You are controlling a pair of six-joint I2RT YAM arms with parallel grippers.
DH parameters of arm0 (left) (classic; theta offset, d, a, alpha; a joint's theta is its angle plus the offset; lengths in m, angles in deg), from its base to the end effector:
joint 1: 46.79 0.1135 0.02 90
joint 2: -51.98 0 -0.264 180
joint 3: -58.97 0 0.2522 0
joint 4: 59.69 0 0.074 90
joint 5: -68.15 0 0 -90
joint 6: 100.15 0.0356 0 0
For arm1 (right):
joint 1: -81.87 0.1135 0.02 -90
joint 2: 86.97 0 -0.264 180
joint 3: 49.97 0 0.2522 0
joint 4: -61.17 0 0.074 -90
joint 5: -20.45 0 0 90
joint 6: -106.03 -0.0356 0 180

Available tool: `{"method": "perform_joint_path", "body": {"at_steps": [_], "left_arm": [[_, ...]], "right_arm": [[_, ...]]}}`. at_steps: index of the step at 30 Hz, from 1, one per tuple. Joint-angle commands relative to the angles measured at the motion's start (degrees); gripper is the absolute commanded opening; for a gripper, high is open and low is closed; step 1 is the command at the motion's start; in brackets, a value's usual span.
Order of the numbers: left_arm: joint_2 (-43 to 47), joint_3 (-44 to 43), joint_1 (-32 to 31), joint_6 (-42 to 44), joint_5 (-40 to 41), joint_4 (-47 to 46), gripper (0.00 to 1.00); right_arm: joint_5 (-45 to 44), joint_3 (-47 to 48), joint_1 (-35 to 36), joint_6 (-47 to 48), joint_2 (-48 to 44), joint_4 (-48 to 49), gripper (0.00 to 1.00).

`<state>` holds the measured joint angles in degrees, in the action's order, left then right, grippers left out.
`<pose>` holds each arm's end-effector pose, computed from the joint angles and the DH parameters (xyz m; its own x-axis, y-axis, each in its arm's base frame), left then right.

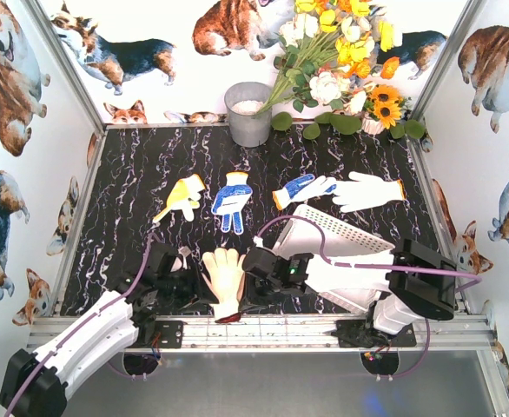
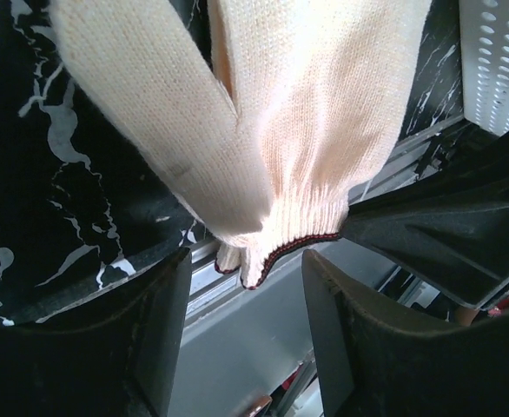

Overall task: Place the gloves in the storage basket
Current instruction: Pair the glove with the glove.

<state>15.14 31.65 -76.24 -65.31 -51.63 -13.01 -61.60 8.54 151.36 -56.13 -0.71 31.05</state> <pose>0.0921 -0.0723 0.1429 -0.9611 -0.2754 0.0209 -0.2127 0.6895 -0.6924 0.0949 0.2678 0.1670 -0.9984 0.0217 -0.0514 -0.0096 0.8402 0.5422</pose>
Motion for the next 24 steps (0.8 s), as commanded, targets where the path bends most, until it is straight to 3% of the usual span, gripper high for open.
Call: {"method": "perform_joint_path", "body": {"at_steps": [1, 12, 17, 24], "left_arm": [[-0.7, 0.9, -0.4, -0.2, -0.6, -3.3, 0.47], [-2.5, 3.9, -0.7, -1.5, -0.9, -8.0, 0.4], [-3.0, 4.2, -0.9, -1.5, -0.5, -8.5, 0.29], [-3.1, 4.6, -1.6, -2.3, 2.3, -7.4, 0.13]], "right_arm": [[0.4, 0.0, 0.4, -1.4, 0.8, 6.3, 0.11], [3.8, -0.3, 0.3, -2.8, 5.9, 10.5, 0.07], [4.7, 0.7, 0.4, -2.5, 7.3, 10.7, 0.06], [-0.7, 1.9, -0.1, -0.4, 2.1, 2.1, 0.21]]}}
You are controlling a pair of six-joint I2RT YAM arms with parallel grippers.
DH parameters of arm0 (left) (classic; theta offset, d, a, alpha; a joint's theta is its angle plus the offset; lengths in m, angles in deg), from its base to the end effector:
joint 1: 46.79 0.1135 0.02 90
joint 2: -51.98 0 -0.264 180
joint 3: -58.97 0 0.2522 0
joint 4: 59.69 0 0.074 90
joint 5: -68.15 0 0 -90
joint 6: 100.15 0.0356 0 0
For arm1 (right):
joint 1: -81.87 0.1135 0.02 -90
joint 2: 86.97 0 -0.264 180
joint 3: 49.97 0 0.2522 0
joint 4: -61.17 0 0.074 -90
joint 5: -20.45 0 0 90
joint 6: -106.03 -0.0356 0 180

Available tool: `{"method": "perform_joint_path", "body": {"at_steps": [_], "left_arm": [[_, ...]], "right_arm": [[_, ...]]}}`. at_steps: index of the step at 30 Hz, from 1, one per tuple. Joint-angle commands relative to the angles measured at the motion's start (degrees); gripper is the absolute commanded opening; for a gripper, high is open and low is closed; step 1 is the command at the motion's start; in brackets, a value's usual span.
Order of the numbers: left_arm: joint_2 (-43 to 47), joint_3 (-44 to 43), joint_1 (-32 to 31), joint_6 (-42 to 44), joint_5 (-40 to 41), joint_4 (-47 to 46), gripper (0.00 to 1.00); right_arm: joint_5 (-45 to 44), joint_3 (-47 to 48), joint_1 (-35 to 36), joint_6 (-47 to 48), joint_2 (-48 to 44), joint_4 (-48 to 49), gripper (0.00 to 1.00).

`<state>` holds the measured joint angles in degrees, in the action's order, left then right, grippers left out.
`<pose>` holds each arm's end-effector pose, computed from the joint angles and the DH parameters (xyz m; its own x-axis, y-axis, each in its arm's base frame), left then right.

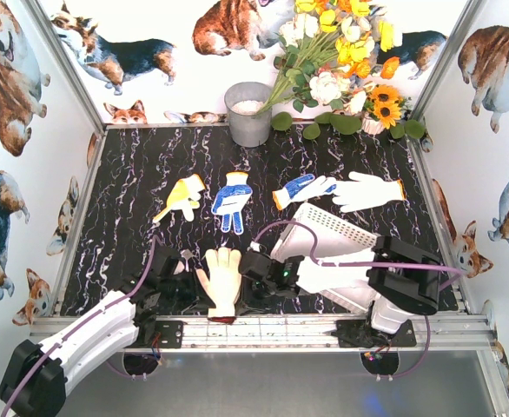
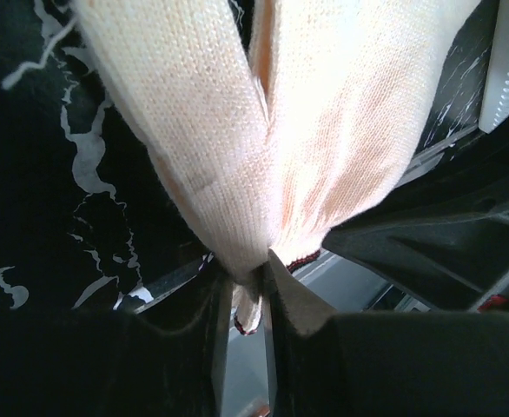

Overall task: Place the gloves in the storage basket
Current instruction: Pair the glove with the glove.

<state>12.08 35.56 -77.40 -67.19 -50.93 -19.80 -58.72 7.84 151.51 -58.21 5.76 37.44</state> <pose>0.0923 -0.0747 0.1237 -0.9576 -0.2854 0.0384 -0.2332 0.6904 -0.6848 0.0967 0.2799 0.1398 -0.9996 0.0232 0.0131 0.0266 0.8385 0.5443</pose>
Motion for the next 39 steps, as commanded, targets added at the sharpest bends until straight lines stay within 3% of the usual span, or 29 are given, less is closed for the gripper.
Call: {"method": "perform_joint_path", "body": {"at_steps": [1, 9, 12, 16, 26, 39], "left_arm": [[-0.1, 0.6, -0.4, -0.4, 1.6, -0.6, 0.11], [-0.8, 0.4, -0.5, -0.3, 2.0, -0.5, 0.09], [-1.0, 0.4, -0.5, -0.3, 2.1, -0.5, 0.08], [-1.2, 0.4, -0.5, -0.4, 1.9, -0.5, 0.08], [-1.5, 0.4, -0.6, -0.4, 1.8, -0.3, 0.08], [-3.2, 0.5, -1.0, -0.4, 0.7, -2.4, 0.13]], "right_arm": [[-4.2, 3.1, -0.3, 2.3, -5.1, -5.6, 0.24], [-9.5, 9.8, -0.6, 6.8, -6.5, -13.6, 0.42], [-11.0, 10.8, -0.6, 7.4, -5.3, -13.7, 0.51], [-11.9, 11.4, -0.6, 7.7, -3.0, -12.2, 0.55], [-14.8, 13.6, -1.1, 9.4, 2.0, -12.6, 0.47], [-16.2, 14.0, -3.4, 13.4, 5.4, -14.3, 0.26]]}}
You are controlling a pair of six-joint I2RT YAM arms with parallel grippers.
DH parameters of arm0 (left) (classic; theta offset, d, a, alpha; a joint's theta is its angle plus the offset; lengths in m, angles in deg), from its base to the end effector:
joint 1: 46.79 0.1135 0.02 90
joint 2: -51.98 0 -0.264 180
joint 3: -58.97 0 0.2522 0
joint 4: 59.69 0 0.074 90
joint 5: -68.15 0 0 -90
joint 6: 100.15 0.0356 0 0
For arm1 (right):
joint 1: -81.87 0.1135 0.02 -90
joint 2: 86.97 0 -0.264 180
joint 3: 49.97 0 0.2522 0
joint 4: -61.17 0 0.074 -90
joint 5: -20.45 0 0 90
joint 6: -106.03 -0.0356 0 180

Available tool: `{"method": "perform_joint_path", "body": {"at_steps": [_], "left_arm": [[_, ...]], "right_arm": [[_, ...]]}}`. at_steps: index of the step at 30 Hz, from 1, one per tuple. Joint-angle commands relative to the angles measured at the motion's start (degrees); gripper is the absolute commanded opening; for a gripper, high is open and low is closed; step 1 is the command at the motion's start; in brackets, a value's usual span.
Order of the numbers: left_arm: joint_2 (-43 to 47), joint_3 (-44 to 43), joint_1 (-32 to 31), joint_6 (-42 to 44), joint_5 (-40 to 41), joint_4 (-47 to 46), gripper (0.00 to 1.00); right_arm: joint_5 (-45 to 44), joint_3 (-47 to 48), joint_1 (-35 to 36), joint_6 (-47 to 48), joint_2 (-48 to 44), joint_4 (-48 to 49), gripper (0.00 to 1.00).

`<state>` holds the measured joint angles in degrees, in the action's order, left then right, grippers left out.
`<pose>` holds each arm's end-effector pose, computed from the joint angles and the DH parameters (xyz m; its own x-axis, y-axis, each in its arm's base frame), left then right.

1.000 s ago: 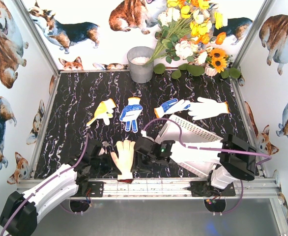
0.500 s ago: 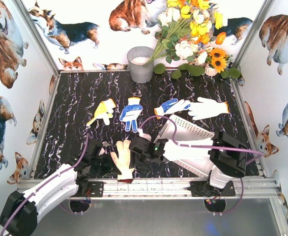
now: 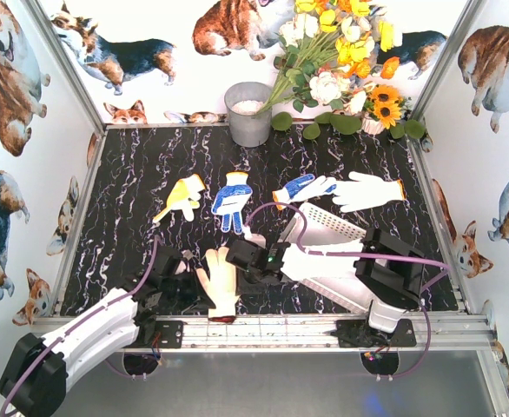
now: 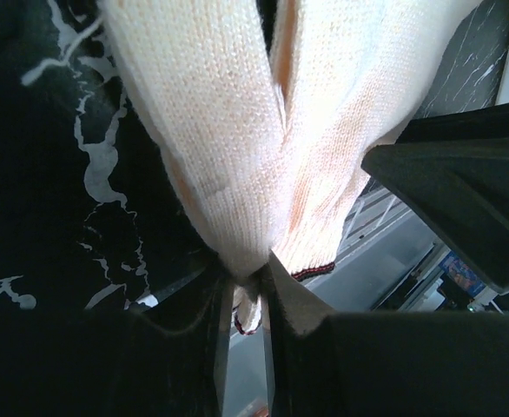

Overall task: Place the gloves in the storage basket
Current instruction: Pair the glove with the glove.

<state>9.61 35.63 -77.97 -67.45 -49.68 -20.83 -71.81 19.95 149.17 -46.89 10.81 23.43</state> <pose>0.0936 -0.0761 0.1198 -0.9554 -0.2917 0.0456 -0.2478 0.7084 -0.6609 0.1263 0.2983 0.1574 -0.9752 -0.0257 -0.2200 -0.1039 0.9304 0.3515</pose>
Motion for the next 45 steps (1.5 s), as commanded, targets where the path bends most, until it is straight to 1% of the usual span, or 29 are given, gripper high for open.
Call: {"method": "perform_joint_path", "body": {"at_steps": [1, 3, 4, 5, 7, 10, 14, 18, 21, 24, 27, 30, 33, 35, 37, 42, 45], "left_arm": [[-1.1, 0.4, -0.5, -0.2, -0.8, -2.0, 0.14], [-1.5, 0.2, -0.7, -0.2, -0.9, -2.7, 0.18], [-1.4, 0.3, -0.8, -0.4, -0.8, -2.9, 0.22], [-1.1, 0.3, -0.8, -0.5, -0.6, -2.9, 0.28], [-0.4, -0.5, -0.8, -0.5, 0.6, -1.8, 0.41], [0.9, -2.7, -0.8, 0.1, 2.8, 1.0, 0.6], [2.5, -6.3, -0.8, 1.2, 6.0, 5.4, 0.66], [3.8, -10.2, -0.8, 3.6, 10.7, 10.5, 0.67], [4.2, -11.6, -0.8, 3.8, 12.2, 11.0, 0.67], [3.7, -12.6, -0.8, 4.4, 13.8, 10.8, 0.65], [1.9, -14.5, -0.8, 5.8, 15.2, 9.8, 0.59], [-1.0, -16.4, -0.8, 7.2, 15.6, 7.0, 0.53], [-4.6, -16.7, -0.8, 8.0, 15.0, 2.5, 0.46], [-6.6, -16.3, -0.8, 8.4, 14.5, -0.5, 0.42], [-8.7, -15.6, -0.7, 8.5, 13.6, -3.4, 0.39], [-13.4, -11.9, -0.8, 6.0, 8.6, -15.0, 0.34], [-14.7, -11.7, -0.8, 7.2, 9.2, -14.9, 0.33]], "right_arm": [[-3.2, 1.8, -1.4, 2.5, 0.3, -0.3, 0.24], [-3.3, 1.8, -2.4, 3.5, 0.5, -0.1, 0.19], [-3.1, 1.8, -3.0, 4.3, 0.6, 0.4, 0.16], [-2.1, 1.6, -3.8, 5.5, 0.7, 1.4, 0.14], [1.1, 1.1, -5.5, 8.2, 1.0, 5.0, 0.13], [2.3, 2.9, -7.2, 13.1, 2.0, 5.3, 0.12], [2.2, 7.6, -8.1, 19.6, 4.9, 2.3, 0.15], [3.1, 10.9, -9.2, 23.6, 6.4, 0.9, 0.16], [4.2, 12.5, -10.1, 24.8, 5.4, 0.8, 0.19], [5.2, 13.1, -10.6, 24.4, 3.3, 0.7, 0.26], [5.9, 12.4, -10.6, 23.1, 0.1, 0.5, 0.34], [7.0, 9.9, -10.6, 19.9, -3.6, 0.6, 0.39], [9.4, 4.9, -10.6, 15.2, -7.5, 3.4, 0.41], [11.3, 0.8, -10.3, 12.2, -9.8, 5.9, 0.42], [11.2, -1.2, -9.3, 9.9, -11.3, 6.6, 0.42], [9.7, -2.6, -5.5, 7.3, -10.4, 5.7, 0.41], [9.1, -2.5, -4.0, 6.4, -8.6, 5.3, 0.41]]}}
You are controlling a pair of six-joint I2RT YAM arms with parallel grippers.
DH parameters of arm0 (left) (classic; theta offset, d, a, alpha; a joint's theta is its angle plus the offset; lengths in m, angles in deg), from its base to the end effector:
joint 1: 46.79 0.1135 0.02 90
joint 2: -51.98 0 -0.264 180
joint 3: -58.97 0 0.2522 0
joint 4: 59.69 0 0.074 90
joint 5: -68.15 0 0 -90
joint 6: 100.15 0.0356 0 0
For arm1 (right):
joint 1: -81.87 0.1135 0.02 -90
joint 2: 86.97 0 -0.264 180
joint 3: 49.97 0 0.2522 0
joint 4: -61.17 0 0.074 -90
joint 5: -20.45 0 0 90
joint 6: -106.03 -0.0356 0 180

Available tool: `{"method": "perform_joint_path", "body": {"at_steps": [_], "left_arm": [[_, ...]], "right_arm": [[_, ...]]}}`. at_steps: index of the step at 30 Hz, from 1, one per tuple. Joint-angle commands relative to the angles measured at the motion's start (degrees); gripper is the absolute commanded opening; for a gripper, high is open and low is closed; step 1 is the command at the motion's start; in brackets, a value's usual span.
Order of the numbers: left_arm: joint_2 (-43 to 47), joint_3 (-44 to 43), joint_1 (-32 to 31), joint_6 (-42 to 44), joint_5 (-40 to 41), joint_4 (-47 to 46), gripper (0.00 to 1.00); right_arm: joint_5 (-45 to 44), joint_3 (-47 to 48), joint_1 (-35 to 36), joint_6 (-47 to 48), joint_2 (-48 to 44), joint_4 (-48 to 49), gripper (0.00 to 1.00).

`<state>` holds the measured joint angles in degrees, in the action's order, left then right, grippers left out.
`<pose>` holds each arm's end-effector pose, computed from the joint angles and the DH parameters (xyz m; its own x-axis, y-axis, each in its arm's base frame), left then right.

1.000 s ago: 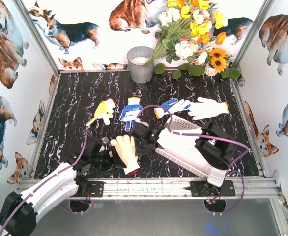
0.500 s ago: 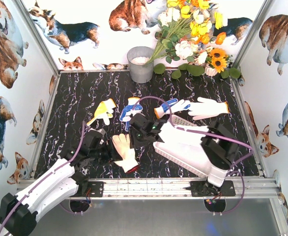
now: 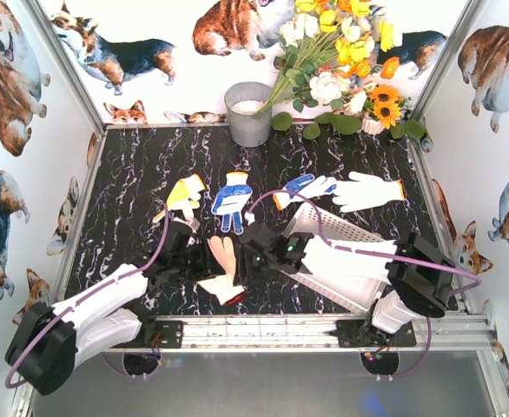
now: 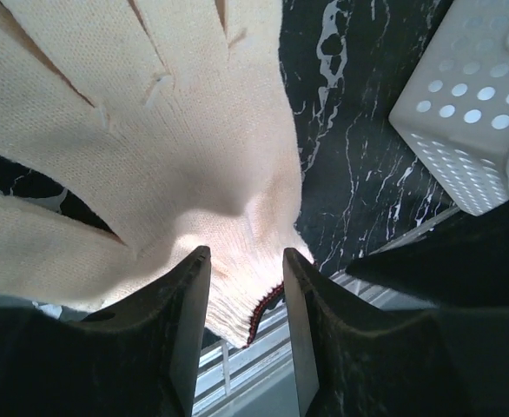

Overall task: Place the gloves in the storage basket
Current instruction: Pair the glove with the glove, then pick up the glove from the center of the board.

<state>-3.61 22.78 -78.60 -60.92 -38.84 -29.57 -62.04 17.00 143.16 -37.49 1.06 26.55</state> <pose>0.1465 -0.1031 0.1653 -0.9241 -0.2985 -0.2384 -0.0799 0.7613 -0.6434 0.1438 0.2723 0.1965 -0.9635 -0.0997 -0.2484 -0.2190 0.8272 0.5175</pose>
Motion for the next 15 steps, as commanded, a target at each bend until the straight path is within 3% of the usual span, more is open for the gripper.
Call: {"method": "perform_joint_path", "body": {"at_steps": [1, 5, 15], "left_arm": [[-1.7, 1.2, -0.2, 1.5, -1.0, -5.1, 0.33], [-2.8, 2.8, -0.2, 3.8, 1.1, -0.5, 0.33], [1.0, 7.7, -0.2, 2.9, 2.4, -0.2, 0.32]], "right_arm": [[-0.9, 0.3, 2.3, -3.5, 1.6, 2.3, 0.41], [-1.9, -0.5, 2.5, -4.7, 2.2, 3.3, 0.41], [-0.9, -1.4, 2.6, -5.8, 5.2, 5.7, 0.42]]}}
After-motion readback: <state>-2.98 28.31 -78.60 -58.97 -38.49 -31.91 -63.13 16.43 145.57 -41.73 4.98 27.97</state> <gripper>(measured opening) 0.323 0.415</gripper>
